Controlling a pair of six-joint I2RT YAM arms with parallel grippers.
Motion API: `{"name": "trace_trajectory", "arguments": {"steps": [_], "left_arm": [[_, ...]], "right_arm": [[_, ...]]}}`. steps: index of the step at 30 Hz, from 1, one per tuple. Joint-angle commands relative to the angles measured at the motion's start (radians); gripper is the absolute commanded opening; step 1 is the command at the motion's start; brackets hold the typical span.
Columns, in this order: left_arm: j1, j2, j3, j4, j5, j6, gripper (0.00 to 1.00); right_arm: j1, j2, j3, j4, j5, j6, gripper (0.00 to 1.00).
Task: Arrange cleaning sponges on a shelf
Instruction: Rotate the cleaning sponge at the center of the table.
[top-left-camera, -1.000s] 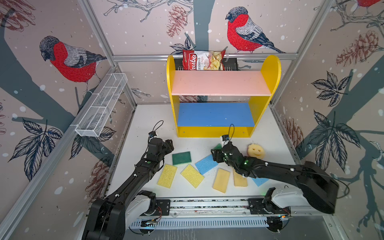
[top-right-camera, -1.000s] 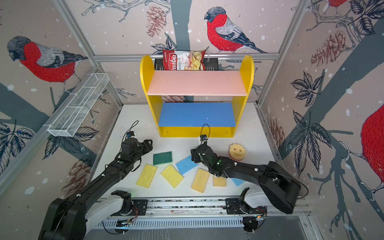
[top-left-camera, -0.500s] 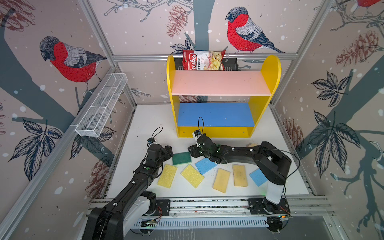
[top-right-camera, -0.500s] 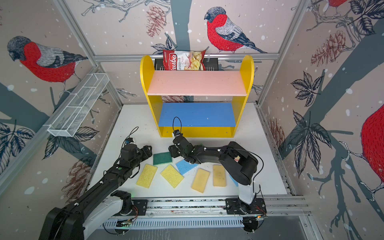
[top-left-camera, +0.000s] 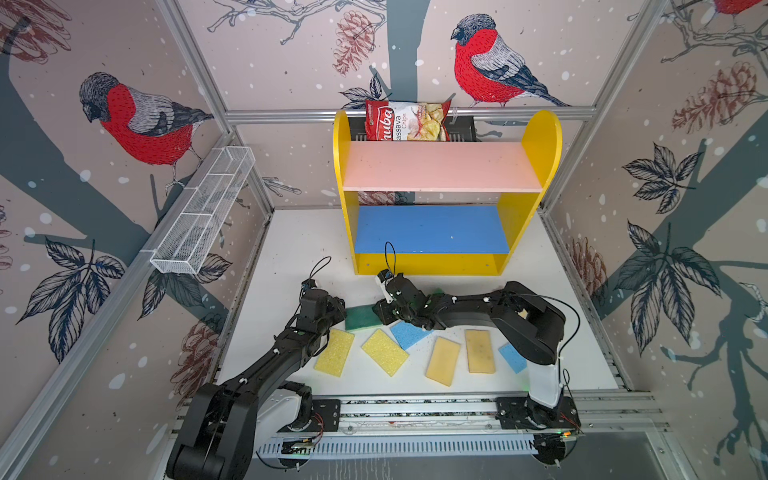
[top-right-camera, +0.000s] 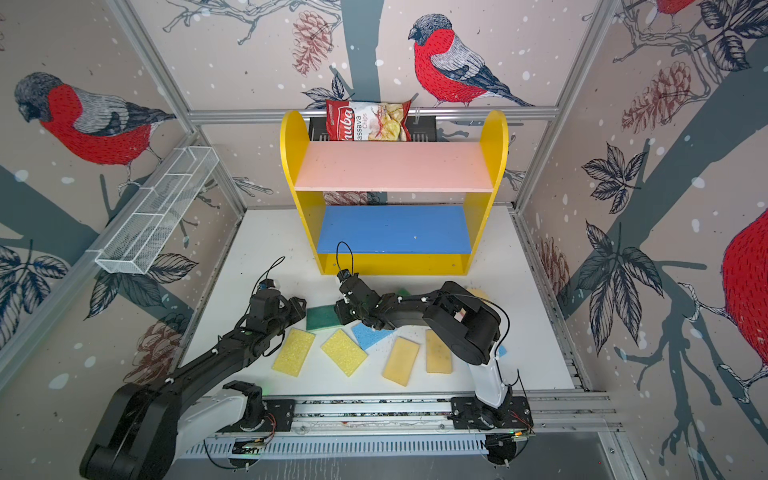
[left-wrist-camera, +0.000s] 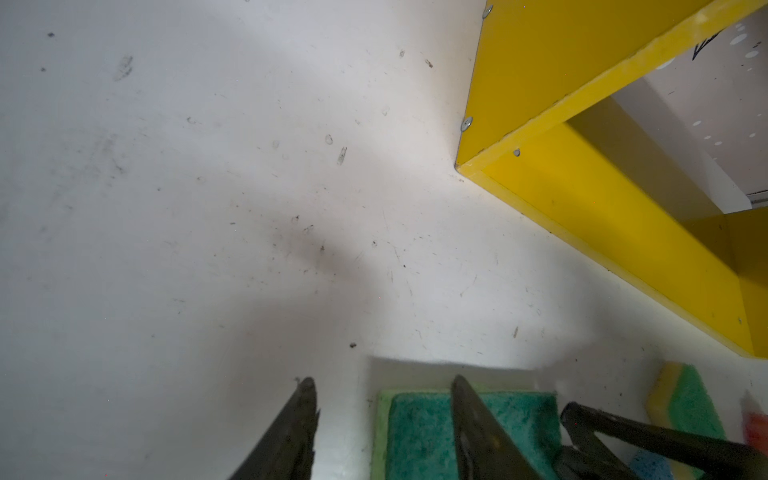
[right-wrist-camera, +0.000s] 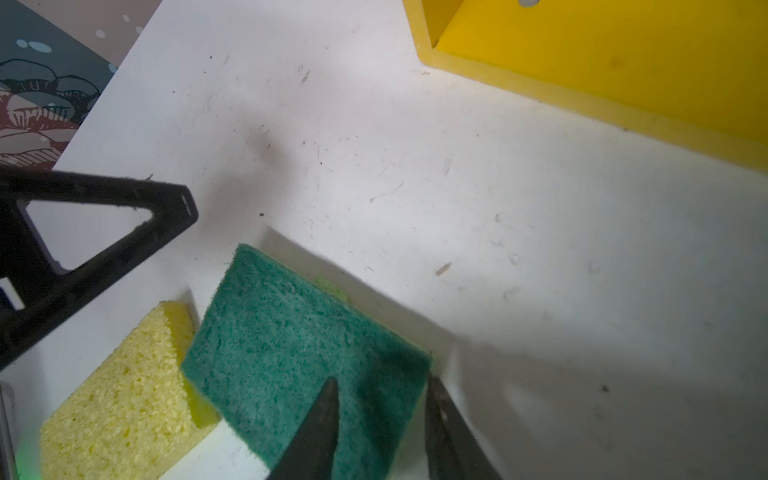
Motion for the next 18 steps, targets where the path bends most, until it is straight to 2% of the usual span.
{"name": "trace_trajectory", "arguments": {"steps": [1,10,12,14,18], "left_arm": [[0.001,0.035,0.005,0.08,0.038,0.0,0.46],[0.0,0.143,0.041,0.119,0.103,0.002,0.46],[0.001,0.168,0.051,0.131,0.114,-0.001,0.46],[0.001,0.191,0.066,0.135,0.135,-0.009,0.45],[-0.001,0.216,0.067,0.177,0.164,-0.037,0.37]], "right_arm": [[-0.005,0.017,0.01,0.023,-0.042,0.025,0.34],[-0.047,0.049,0.025,0.043,-0.094,0.058,0.33],[-0.06,0.053,0.034,0.041,-0.1,0.05,0.28],[-0.074,0.06,0.052,0.03,-0.107,0.042,0.17],[-0.097,0.078,0.109,-0.019,-0.109,0.003,0.13]]}}
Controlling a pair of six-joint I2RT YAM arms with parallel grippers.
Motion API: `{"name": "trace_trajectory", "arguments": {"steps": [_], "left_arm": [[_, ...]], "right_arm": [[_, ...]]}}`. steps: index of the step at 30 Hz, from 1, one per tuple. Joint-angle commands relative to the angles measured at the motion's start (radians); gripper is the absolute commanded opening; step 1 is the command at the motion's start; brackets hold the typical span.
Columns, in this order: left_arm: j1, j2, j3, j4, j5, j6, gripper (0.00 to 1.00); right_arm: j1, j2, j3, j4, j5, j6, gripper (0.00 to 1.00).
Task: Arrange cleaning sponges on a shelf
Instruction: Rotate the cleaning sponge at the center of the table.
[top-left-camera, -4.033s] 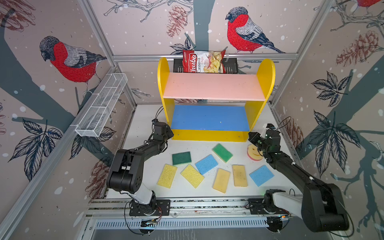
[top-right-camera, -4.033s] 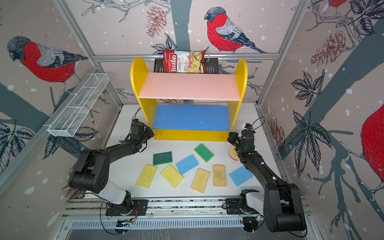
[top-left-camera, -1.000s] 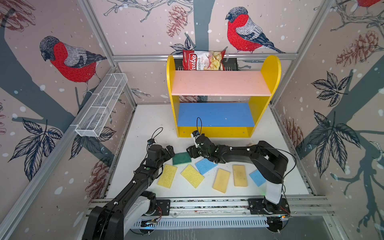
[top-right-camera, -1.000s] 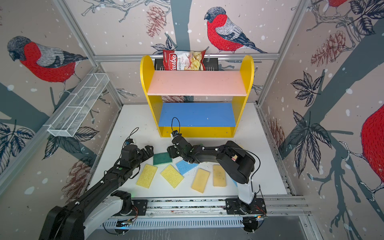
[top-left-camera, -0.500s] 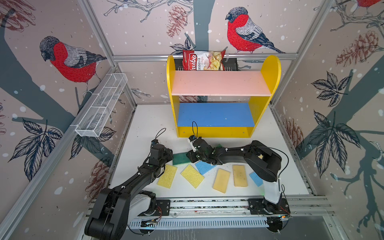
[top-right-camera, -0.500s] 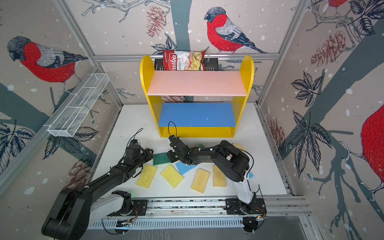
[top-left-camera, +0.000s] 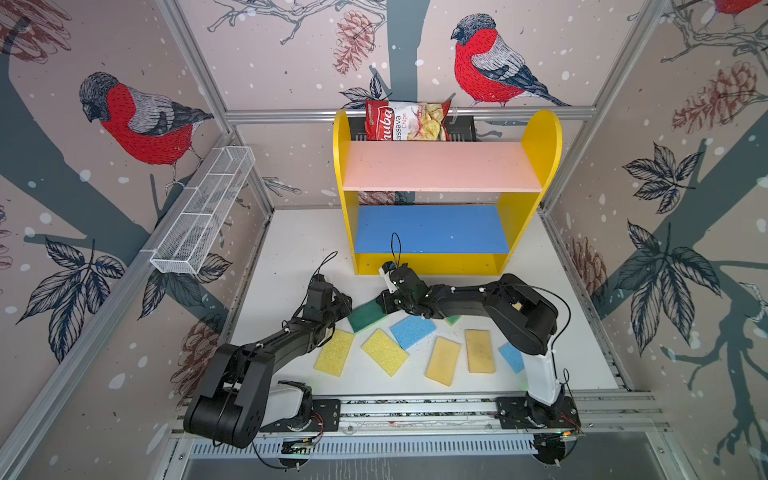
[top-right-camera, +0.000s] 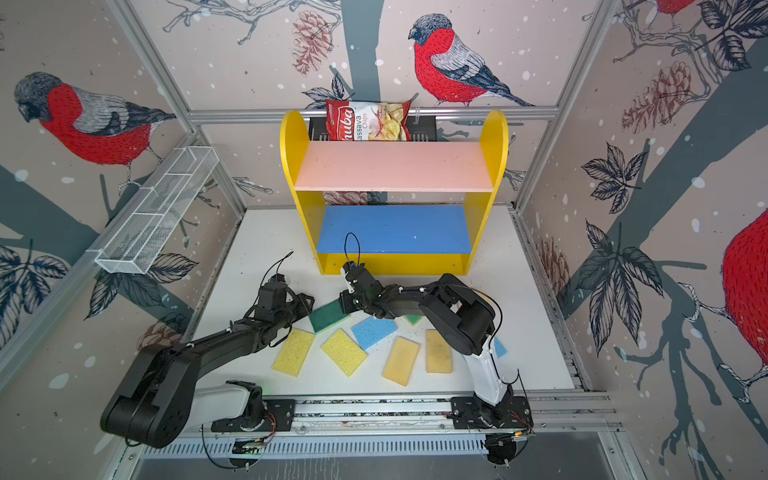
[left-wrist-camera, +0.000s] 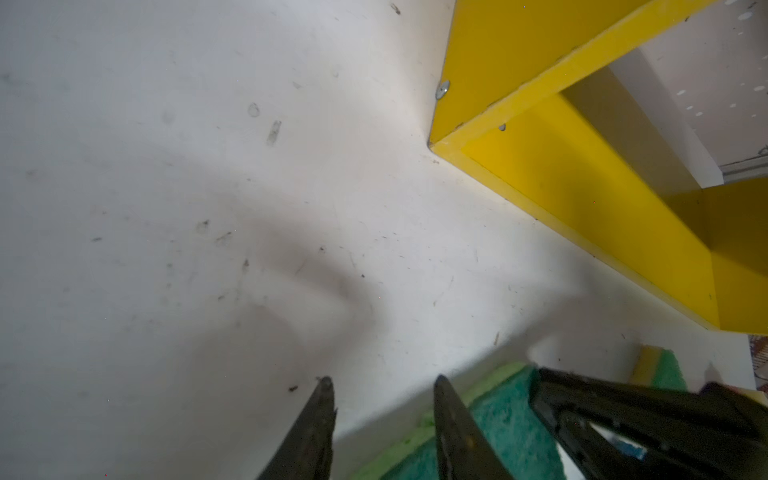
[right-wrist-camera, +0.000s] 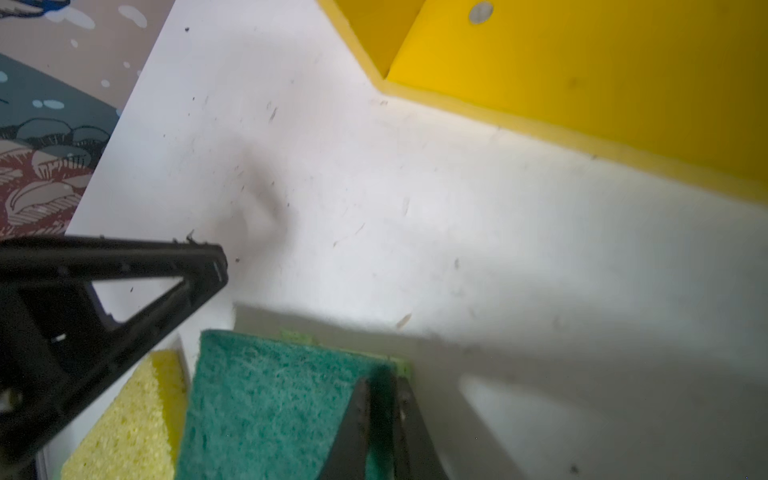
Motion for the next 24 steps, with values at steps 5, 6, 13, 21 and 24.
{"name": "trace_trajectory", "arguments": {"steps": [5,6,13,21,24], "left_arm": [[-0.018,0.023,0.022,0.058,0.055,-0.037,0.3],[-0.025,0.02,0.024,0.051,0.052,-0.038,0.3],[-0.082,-0.054,0.012,-0.011,0.011,-0.05,0.3],[-0.087,-0.18,0.049,-0.133,-0.095,-0.015,0.5],[-0.084,-0.198,0.07,-0.154,-0.169,0.007,0.62]], "right_arm": [[-0.01,0.039,0.14,-0.135,0.048,-0.133,0.2],[-0.01,0.044,0.154,-0.146,0.059,-0.146,0.29],[-0.028,0.032,0.167,-0.153,0.092,-0.144,0.55],[-0.039,-0.134,0.028,-0.099,0.106,-0.081,0.64],[-0.029,-0.197,-0.057,-0.052,0.097,-0.024,0.64]]}}
